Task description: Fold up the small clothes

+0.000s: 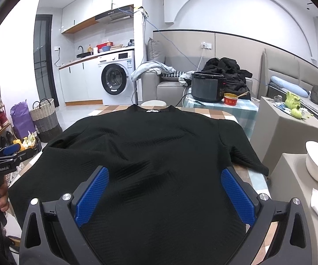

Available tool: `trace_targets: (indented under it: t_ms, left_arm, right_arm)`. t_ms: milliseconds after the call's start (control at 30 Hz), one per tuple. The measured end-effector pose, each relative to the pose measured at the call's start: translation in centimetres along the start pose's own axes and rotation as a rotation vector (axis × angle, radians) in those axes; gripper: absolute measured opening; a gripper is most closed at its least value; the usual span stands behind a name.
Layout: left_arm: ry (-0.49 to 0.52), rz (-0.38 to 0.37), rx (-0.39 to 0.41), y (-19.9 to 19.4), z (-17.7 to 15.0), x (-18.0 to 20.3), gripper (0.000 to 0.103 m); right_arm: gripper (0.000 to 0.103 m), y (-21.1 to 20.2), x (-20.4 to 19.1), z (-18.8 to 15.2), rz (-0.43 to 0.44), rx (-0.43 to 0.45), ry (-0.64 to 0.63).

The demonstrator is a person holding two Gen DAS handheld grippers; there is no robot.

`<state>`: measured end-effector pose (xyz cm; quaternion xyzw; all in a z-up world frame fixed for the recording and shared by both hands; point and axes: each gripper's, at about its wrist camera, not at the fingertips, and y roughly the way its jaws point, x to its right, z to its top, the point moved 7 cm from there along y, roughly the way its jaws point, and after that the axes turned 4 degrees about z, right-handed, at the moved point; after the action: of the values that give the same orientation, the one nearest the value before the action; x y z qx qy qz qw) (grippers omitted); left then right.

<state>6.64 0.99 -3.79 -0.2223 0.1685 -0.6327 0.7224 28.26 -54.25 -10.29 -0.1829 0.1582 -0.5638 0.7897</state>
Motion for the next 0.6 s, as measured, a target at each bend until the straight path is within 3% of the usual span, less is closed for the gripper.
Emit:
trace_targets:
  t_ms: [367,500,600]
  left_arm:
    - [-0.013,-0.002,0.007,-0.3,0.3,-0.2,0.102]
    - [-0.03,0.0,0.011,-0.3,0.5,-0.6,0.102]
    - [-0.037,0.006,0.004,-0.1,0.5,-1.1,0.102]
  right_arm:
    - [0.103,-0.3,1.7,-0.5,-0.041,-0.022,0.06]
    - [0.103,-0.6,1.7,-0.3,-0.014,-0.014,0.071]
    - [0.103,-0.2,1.7,-0.3,-0.049,-0.031,0.043]
